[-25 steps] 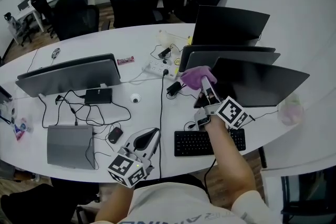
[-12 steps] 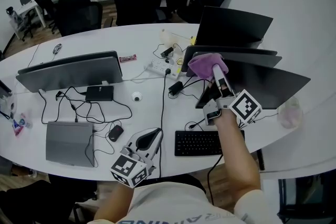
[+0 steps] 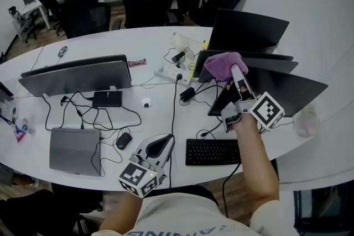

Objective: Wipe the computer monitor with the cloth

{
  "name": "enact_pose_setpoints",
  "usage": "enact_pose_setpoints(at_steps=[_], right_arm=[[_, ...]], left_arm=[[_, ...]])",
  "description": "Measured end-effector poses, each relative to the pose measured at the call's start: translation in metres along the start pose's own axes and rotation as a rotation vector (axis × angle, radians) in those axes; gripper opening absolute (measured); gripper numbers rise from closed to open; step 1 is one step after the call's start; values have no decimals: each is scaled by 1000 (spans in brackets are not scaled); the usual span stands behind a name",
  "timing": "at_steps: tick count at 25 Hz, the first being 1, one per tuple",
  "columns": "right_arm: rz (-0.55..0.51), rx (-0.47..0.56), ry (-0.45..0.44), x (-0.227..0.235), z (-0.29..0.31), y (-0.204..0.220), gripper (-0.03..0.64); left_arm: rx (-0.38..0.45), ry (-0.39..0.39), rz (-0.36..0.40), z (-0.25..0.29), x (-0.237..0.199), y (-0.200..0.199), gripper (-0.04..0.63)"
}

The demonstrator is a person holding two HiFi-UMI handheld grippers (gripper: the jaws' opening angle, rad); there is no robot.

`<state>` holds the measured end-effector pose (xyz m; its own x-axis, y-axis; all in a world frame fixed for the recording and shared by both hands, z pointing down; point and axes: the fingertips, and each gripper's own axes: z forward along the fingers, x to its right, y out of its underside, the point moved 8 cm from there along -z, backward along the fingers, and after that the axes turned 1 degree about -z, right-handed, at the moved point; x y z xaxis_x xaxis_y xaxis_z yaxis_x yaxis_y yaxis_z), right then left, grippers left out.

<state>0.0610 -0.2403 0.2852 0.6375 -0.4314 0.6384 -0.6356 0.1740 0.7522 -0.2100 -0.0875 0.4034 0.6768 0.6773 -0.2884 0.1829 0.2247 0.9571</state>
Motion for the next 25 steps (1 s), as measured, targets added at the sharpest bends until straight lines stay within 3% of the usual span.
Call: enact_pose_setpoints(at_steps=[10, 13, 18, 25], right_arm=[[-296, 34, -54, -28, -1, -64, 63], [-321, 22, 12, -20, 4, -75, 63], [-492, 20, 128, -9, 6, -86, 63], [-655, -105, 169, -3, 8, -70, 63]], left_arm=[[12, 3, 0, 2, 5, -6, 9], [17, 10, -9, 0, 9, -8, 9], [23, 26, -18, 0, 15, -6, 9], [23, 18, -41, -6, 14, -2, 9]])
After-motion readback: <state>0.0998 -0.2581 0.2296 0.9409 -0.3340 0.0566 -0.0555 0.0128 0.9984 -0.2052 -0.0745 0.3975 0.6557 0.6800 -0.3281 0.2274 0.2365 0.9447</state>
